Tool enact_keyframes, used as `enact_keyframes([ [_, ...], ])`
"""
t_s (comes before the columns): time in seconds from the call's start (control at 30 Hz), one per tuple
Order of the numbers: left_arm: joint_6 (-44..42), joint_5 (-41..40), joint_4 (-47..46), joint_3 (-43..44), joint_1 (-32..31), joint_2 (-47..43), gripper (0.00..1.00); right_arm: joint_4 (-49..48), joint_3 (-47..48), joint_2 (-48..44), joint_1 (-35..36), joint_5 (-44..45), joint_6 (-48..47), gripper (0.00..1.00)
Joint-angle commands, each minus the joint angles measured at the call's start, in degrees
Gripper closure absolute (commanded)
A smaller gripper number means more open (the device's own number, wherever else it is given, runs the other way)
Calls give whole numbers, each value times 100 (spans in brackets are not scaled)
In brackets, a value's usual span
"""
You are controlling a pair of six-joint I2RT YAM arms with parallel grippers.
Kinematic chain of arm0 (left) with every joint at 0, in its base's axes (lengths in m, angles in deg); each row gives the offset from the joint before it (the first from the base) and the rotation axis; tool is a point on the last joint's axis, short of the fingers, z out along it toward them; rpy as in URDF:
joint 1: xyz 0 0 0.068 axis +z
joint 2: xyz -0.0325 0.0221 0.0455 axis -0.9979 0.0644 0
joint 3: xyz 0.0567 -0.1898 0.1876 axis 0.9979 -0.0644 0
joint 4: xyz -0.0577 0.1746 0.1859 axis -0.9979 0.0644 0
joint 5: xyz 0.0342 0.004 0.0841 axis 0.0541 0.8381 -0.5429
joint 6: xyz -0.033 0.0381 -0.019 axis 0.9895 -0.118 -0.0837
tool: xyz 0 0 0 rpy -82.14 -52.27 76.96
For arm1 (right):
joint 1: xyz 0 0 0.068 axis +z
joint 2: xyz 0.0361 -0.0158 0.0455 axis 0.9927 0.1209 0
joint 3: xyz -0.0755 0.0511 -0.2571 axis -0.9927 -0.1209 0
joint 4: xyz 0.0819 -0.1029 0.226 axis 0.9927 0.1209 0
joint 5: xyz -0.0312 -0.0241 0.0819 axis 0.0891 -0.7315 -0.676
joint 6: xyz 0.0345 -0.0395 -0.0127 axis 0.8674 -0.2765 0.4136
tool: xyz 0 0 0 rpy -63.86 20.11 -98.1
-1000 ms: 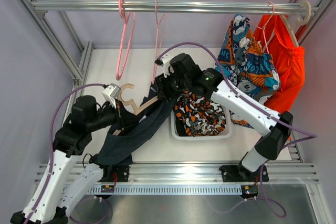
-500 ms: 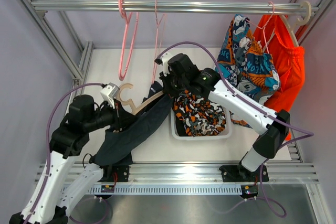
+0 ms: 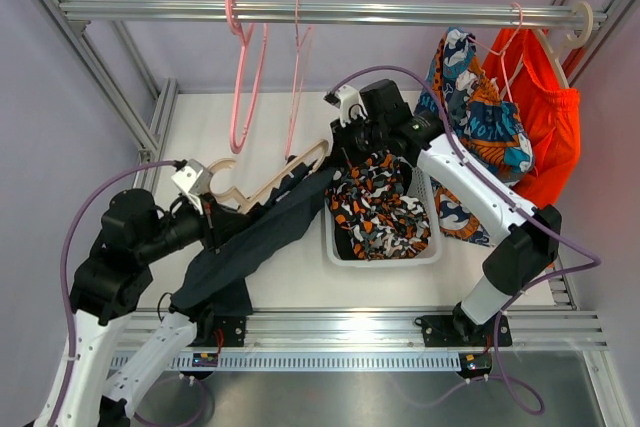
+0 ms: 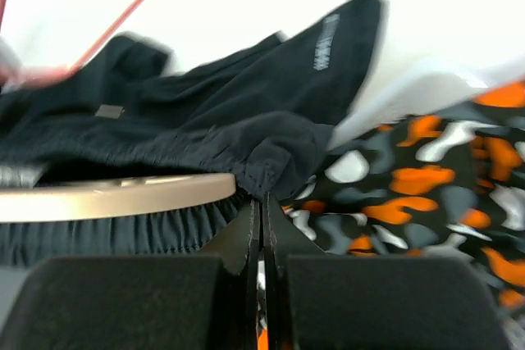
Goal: Remove the shorts from the hanger
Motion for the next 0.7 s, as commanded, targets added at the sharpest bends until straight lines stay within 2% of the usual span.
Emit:
enact_keyframes([
  [0.0, 257, 329, -800, 201, -47, -265, 100, -136, -243, -116, -301, -1177, -588, 100],
  [0.03, 346, 294, -1022, 131, -38, -274, 100, -222, -348, -142, -301, -1859, -545, 100],
  [0.13, 724, 171, -1889, -115, -47, -291, 100, -695, -637, -291, -301, -2794, -133, 100],
  [0.33, 1471, 118, -3518, -686, -38, -388, 100, -1513, -998, -432, -292, -3692, 834, 100],
  [0.43, 1892, 30, -4554, -1054, -47, -423, 100, -1962, -1095, -362, -292, -4088, 1431, 100],
  [0.47, 2033, -66, -5201, -1187, -47, -423, 100, -2068, -1096, -327, -283, -4194, 1572, 100],
  [0.6, 2447, -470, -6355, -1680, -47, -345, 100, -3093, -1183, -301, -283, -4669, 2607, 100],
  [0.67, 2421, -637, -6595, -1811, -47, -292, 100, -3622, -1254, -362, -283, -5012, 3092, 100],
])
